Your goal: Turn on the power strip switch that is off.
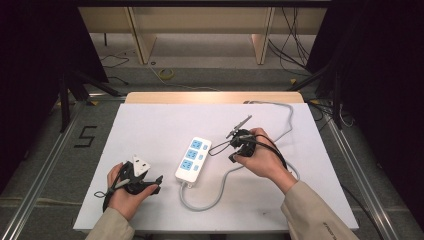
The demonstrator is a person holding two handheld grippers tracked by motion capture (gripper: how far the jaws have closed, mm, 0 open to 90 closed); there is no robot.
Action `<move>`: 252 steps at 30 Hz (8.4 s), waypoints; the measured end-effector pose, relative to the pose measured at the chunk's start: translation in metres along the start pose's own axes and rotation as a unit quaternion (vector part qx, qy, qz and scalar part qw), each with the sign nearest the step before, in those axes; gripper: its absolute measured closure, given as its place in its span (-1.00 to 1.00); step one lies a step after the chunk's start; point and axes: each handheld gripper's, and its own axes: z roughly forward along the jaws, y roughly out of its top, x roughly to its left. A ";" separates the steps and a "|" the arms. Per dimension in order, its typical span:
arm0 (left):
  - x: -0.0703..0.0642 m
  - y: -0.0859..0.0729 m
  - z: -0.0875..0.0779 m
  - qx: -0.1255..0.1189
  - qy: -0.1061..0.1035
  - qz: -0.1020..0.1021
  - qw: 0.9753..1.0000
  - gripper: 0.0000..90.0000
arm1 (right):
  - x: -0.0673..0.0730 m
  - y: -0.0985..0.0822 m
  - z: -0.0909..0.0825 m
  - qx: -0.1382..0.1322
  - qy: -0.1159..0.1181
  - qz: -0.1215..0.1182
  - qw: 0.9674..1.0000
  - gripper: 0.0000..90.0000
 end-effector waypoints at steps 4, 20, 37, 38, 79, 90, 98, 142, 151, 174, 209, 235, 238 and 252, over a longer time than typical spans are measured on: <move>0.000 0.000 0.000 0.000 0.000 0.000 1.000 -0.62 | 0.000 0.002 0.000 0.000 -0.001 -0.001 1.000 1.00; 0.000 0.000 0.000 0.000 0.000 0.000 1.000 -0.62 | -0.002 0.012 0.001 -0.002 -0.001 -0.004 1.000 1.00; 0.001 0.000 0.000 0.000 0.001 0.001 1.000 -0.61 | -0.001 0.023 0.005 -0.003 0.003 -0.003 1.000 1.00; 0.001 0.000 0.000 -0.001 0.001 0.001 1.000 -0.61 | -0.001 0.024 0.005 -0.002 0.003 -0.004 1.000 1.00; 0.001 0.000 -0.001 -0.002 0.003 0.000 1.000 -0.61 | -0.001 0.047 0.012 0.001 0.004 -0.002 1.000 1.00; 0.001 0.000 0.000 -0.003 0.004 0.000 1.000 -0.61 | -0.003 0.052 0.014 0.001 0.003 0.001 1.000 1.00; 0.002 0.000 -0.001 -0.002 0.003 0.000 1.000 -0.61 | -0.002 0.058 0.016 0.003 0.005 0.000 1.000 1.00; 0.001 0.000 0.000 -0.003 0.002 0.001 1.000 -0.60 | -0.007 0.080 0.032 0.011 0.004 0.004 1.000 1.00; 0.001 0.000 0.000 -0.004 0.002 0.000 1.000 -0.60 | -0.007 0.085 0.036 0.012 0.007 0.012 1.000 1.00; 0.001 0.001 0.000 -0.006 0.002 0.000 1.000 -0.60 | -0.006 0.094 0.046 0.015 0.011 0.013 1.000 1.00; 0.001 0.001 0.000 -0.005 0.001 0.002 1.000 -0.60 | -0.009 0.100 0.065 0.019 0.010 0.023 0.999 1.00; 0.002 0.001 0.000 -0.005 0.000 0.002 1.000 -0.60 | -0.011 0.100 0.084 0.033 -0.003 0.027 0.999 1.00; 0.002 0.001 0.000 -0.006 0.000 0.001 1.000 -0.60 | -0.012 0.101 0.084 0.032 -0.002 0.027 0.999 1.00; 0.002 0.001 0.000 -0.006 0.000 0.003 1.000 -0.60 | -0.013 0.100 0.086 0.037 0.003 0.034 0.999 1.00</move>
